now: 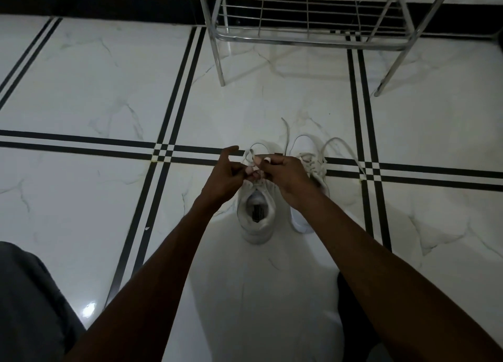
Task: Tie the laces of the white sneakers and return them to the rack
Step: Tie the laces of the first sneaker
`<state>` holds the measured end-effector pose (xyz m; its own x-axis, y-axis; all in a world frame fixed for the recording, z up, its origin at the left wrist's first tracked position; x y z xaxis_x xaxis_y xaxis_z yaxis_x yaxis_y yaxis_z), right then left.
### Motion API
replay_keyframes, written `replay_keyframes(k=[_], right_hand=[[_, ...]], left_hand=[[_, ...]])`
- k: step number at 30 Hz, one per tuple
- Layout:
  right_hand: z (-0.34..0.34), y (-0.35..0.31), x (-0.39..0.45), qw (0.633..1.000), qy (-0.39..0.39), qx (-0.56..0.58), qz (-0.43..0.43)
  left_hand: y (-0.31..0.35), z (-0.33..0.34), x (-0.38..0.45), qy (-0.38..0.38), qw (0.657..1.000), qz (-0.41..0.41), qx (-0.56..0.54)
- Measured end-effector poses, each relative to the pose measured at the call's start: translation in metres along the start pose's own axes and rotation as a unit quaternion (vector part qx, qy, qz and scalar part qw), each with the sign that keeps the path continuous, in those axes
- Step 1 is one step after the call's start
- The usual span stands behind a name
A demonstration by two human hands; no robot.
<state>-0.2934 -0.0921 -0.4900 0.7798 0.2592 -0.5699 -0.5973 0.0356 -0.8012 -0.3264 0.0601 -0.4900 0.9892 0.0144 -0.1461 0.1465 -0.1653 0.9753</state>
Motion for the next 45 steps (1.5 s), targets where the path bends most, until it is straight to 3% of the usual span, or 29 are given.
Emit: replay_keyframes(k=[2,4,7,10,12,16,21,27,30,35,39,45], right_hand=[[-0.002,-0.003,-0.002,0.998,-0.027,-0.045,-0.021],[-0.003,-0.012,-0.005,0.98,-0.034,-0.185,-0.068],[-0.003,-0.026,-0.003,0.909,0.019,-0.399,-0.118],[0.002,-0.037,-0.008,0.854,0.074,-0.479,-0.188],[0.004,-0.036,-0.01,0.843,0.099,-0.481,-0.219],[0.006,-0.03,-0.012,0.855,0.144,-0.447,-0.219],[0.001,-0.026,-0.016,0.909,0.163,-0.328,-0.198],[-0.018,-0.025,-0.016,0.938,0.128,-0.296,-0.125],[-0.038,-0.029,-0.023,0.935,0.171,-0.299,-0.088],[-0.064,-0.018,-0.022,0.891,0.264,-0.364,-0.063],[-0.057,-0.005,-0.018,0.852,0.294,-0.427,-0.077],[-0.057,-0.019,-0.022,0.878,0.239,-0.407,-0.076]], left_hand=[[-0.003,-0.004,-0.002,0.012,0.999,-0.008,-0.036],[-0.006,-0.005,-0.003,0.025,0.998,-0.018,-0.057],[-0.004,-0.004,-0.003,0.036,0.998,-0.025,-0.045],[-0.001,-0.001,-0.002,0.033,0.998,-0.015,-0.044],[0.001,-0.003,-0.003,0.036,0.998,-0.014,-0.046],[0.005,-0.005,-0.005,0.012,0.998,-0.003,-0.062],[0.008,-0.001,-0.006,-0.041,0.997,0.013,-0.069],[0.012,-0.007,-0.001,0.007,0.993,0.059,0.106],[0.015,-0.014,0.0,0.026,0.973,0.056,0.223],[0.013,-0.028,-0.019,0.051,0.908,0.051,0.412],[0.006,-0.027,-0.02,0.053,0.919,0.034,0.39],[-0.011,-0.033,-0.02,0.054,0.938,-0.045,0.341]])
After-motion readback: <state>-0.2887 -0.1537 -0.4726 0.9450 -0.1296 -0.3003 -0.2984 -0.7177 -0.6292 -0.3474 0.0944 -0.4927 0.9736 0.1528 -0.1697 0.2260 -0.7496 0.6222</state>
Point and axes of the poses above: each hand's wrist, its own x-axis towards the middle knuckle, its own z-axis out of the palm, y = z × x, the point moved 5 cm from there along x, towards the middle knuckle, and after that the axes turned 11 degrees about z, right-handed, at the moved point
